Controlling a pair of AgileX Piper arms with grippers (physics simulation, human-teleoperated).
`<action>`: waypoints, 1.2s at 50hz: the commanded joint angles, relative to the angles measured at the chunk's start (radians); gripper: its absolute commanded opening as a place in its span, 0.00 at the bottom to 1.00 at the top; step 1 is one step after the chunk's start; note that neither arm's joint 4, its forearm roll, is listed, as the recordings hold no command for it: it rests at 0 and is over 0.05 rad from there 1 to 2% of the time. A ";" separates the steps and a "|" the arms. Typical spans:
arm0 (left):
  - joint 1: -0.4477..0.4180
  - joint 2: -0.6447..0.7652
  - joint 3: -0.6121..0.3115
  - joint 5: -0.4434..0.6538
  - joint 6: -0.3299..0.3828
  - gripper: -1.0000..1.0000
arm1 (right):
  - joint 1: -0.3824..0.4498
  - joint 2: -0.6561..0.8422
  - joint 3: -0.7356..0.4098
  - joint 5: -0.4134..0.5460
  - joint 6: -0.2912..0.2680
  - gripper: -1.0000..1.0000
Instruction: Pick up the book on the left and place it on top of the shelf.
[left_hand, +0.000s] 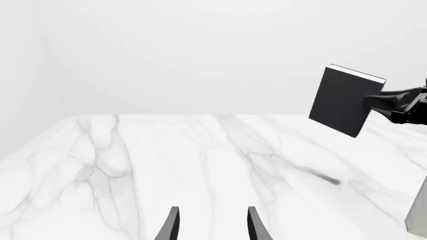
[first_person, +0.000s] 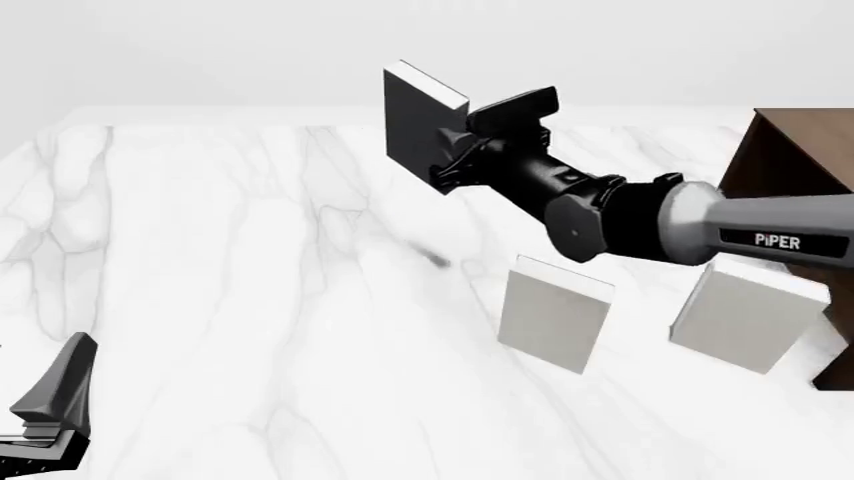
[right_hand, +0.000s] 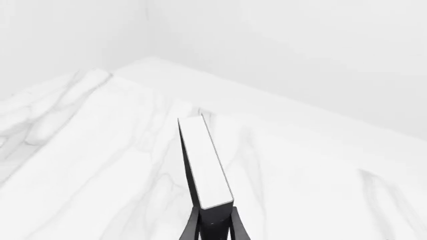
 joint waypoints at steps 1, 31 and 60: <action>0.000 0.000 0.000 0.000 0.000 1.00 | 0.002 -0.148 0.095 -0.002 0.009 0.00; 0.000 0.000 0.000 0.000 0.000 1.00 | -0.053 -0.520 0.280 0.100 -0.059 0.00; 0.000 0.000 0.000 0.000 0.000 1.00 | -0.147 -0.872 0.364 0.296 -0.160 0.00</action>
